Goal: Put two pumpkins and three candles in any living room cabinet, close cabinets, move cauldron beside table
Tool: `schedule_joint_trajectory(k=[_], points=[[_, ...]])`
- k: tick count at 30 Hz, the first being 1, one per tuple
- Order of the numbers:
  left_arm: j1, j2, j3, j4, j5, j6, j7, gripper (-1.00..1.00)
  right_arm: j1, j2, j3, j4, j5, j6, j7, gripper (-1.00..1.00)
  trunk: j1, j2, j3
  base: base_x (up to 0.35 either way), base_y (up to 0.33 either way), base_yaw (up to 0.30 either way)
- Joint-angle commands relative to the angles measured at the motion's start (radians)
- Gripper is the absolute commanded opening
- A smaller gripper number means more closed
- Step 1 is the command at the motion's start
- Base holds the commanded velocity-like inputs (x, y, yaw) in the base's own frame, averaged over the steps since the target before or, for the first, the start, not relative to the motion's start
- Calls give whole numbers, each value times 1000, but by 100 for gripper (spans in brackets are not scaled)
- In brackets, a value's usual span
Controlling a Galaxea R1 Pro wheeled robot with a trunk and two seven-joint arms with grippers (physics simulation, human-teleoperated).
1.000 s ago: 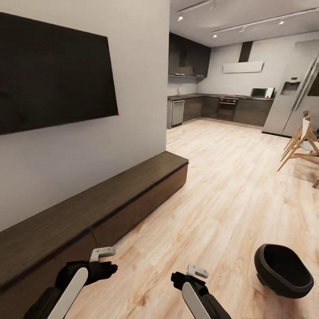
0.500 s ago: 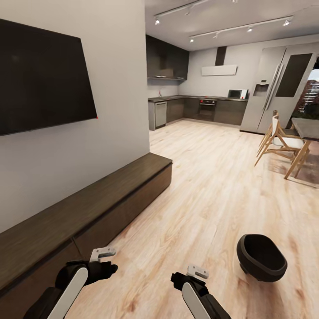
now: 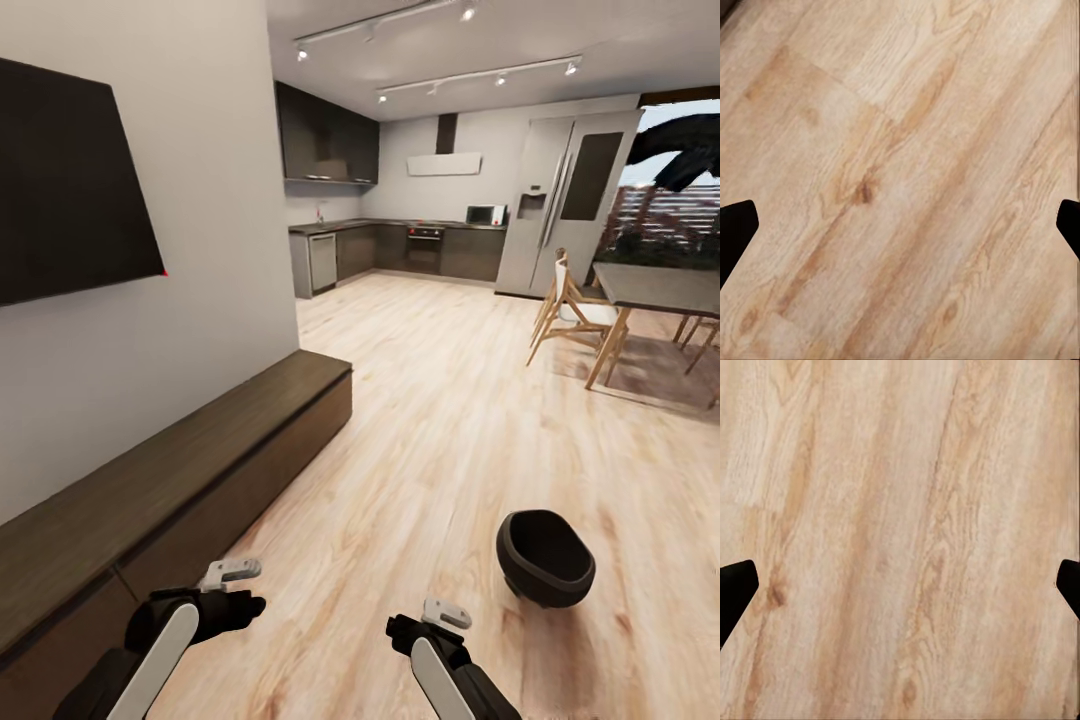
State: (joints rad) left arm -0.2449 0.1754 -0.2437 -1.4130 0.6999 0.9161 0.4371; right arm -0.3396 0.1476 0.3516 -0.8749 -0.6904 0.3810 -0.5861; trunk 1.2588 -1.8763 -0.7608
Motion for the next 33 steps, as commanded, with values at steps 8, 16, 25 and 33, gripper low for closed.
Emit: schedule_joint_trajectory(k=[8,16,25,33], points=[[0,1,-2,-1,9,1,11,100,-1,-2,3,0,-6,-27,-7,100,-31,56,22,0,0,-267],[0,1,-2,-1,9,-2,11,100,-1,-1,3,20,-6,-32,-7,100,-61,112,36,0,0,-169],[0,0,-2,-1,6,-3,11,100,-1,-2,3,27,-6,-34,-6,100,-96,175,51,0,0,-112],[0,0,-2,2,3,-8,8,100,-1,-2,1,32,-5,-38,-6,100,-127,231,63,0,0,-67]])
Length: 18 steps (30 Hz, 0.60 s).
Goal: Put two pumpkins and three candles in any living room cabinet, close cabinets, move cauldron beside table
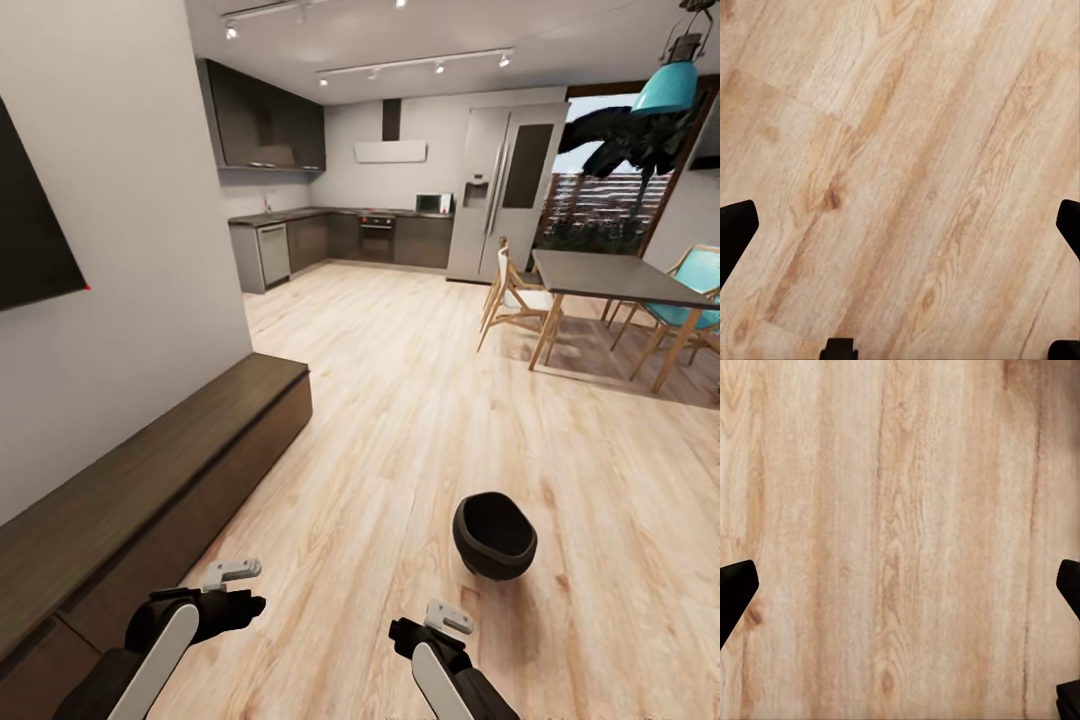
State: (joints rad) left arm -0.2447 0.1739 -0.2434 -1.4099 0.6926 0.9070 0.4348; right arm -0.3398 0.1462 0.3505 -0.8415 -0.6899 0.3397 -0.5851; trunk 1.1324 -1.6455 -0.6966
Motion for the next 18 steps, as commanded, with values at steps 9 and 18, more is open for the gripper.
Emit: schedule_joint_trajectory(k=[9,18], points=[[-1,1,-2,4,11,-2,9,100,-1,0,4,10,-6,-46,-6,100,-31,56,20,0,0,-74],[-1,2,-2,3,15,-2,10,100,-1,0,3,24,-7,-49,-5,100,-31,56,24,0,0,-262]])
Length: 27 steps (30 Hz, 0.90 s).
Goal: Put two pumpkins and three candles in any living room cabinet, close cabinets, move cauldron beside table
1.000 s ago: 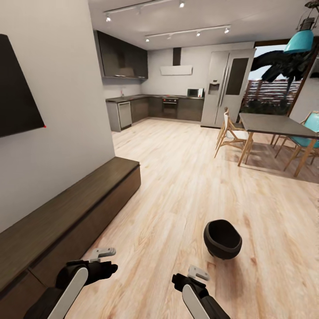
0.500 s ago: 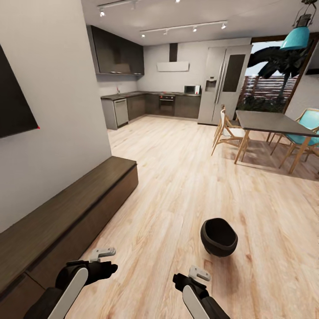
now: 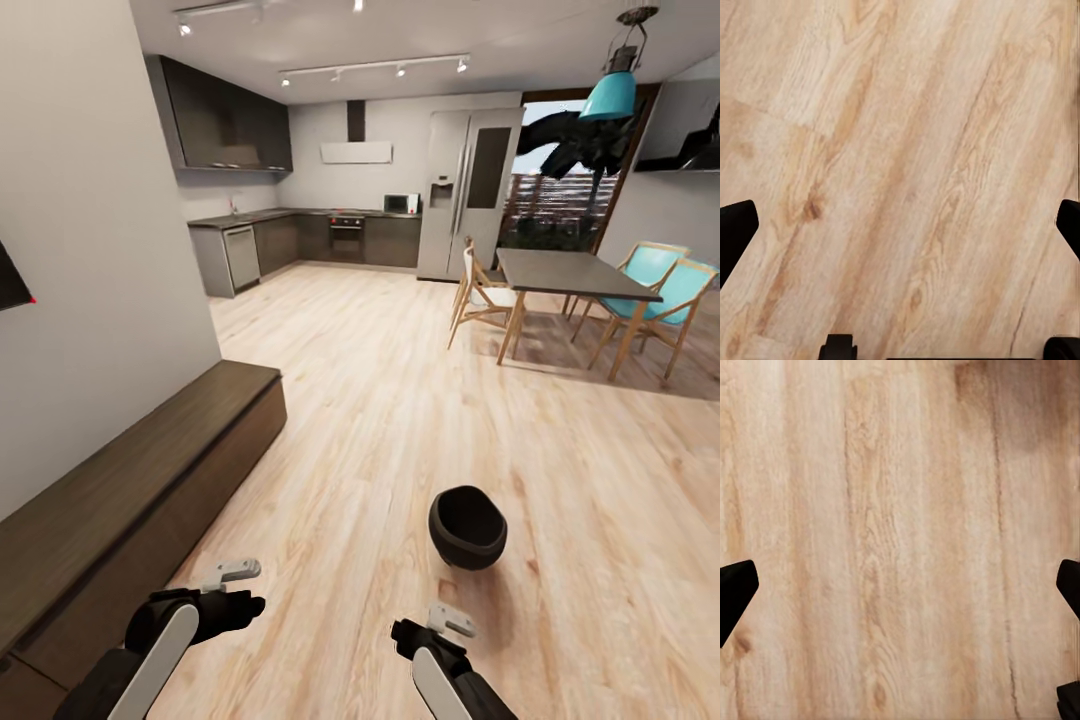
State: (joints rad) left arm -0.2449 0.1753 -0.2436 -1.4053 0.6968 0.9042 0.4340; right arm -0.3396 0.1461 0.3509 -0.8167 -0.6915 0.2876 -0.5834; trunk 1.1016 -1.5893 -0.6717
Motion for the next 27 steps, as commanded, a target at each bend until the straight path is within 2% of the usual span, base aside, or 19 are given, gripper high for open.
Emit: schedule_joint_trajectory(k=[1,5,16,27], points=[[-1,1,-2,-1,10,1,11,100,-1,0,2,2,-5,3,-7,100,0,-1,0,0,0,-271],[-1,2,-2,-1,10,2,11,100,-1,0,3,5,-5,3,-7,100,0,-1,2,0,0,-272],[-1,3,-2,-1,8,1,10,100,-1,0,3,5,-4,2,-7,100,-42,76,40,0,0,-261],[-1,3,-2,0,9,1,9,100,-1,0,3,5,-2,2,-7,100,-84,153,74,0,0,-37]])
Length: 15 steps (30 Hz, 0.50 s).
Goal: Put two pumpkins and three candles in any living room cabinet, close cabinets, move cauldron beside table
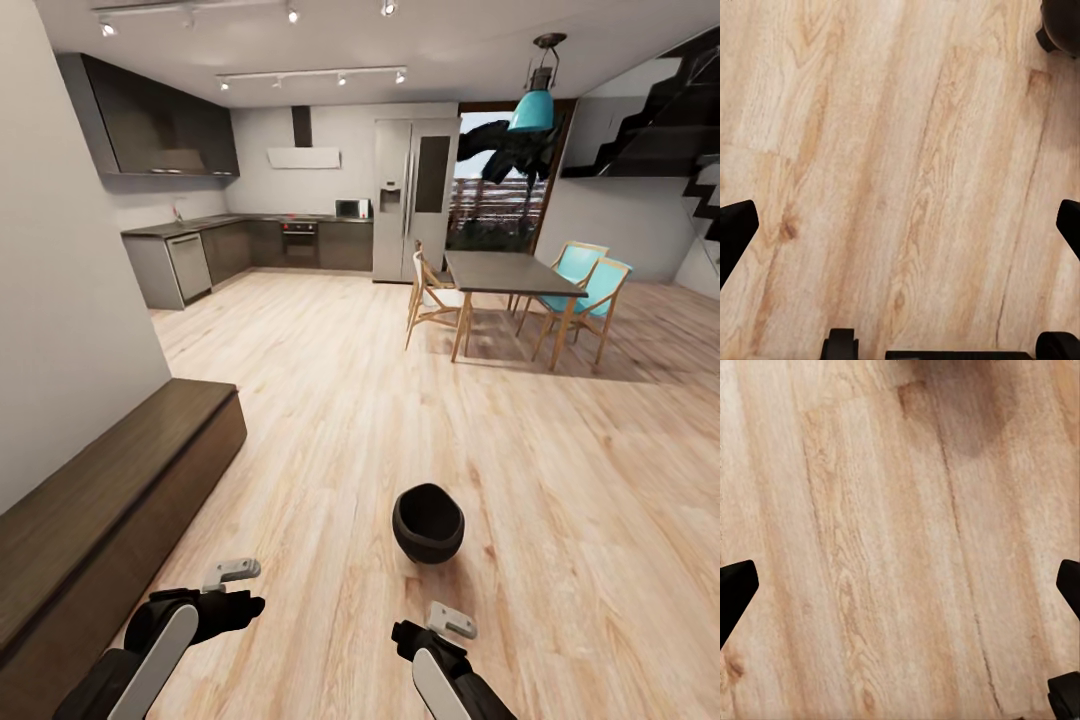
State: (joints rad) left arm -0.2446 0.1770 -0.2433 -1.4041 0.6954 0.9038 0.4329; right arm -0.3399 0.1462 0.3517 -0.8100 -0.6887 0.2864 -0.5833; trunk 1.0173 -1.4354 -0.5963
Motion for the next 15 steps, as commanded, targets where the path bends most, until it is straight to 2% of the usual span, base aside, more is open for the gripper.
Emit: schedule_joint_trajectory(k=[1,10,15], points=[[-1,1,-2,-1,11,1,10,100,-1,-1,3,-2,-5,4,-7,100,-4,7,2,0,0,-2],[-1,2,-1,-1,12,1,10,100,-1,0,6,-1,3,-27,-8,100,-38,70,30,0,0,0],[-1,0,19,10,13,1,10,100,-1,0,7,-1,5,-40,-7,100,-58,105,46,0,0,0]])
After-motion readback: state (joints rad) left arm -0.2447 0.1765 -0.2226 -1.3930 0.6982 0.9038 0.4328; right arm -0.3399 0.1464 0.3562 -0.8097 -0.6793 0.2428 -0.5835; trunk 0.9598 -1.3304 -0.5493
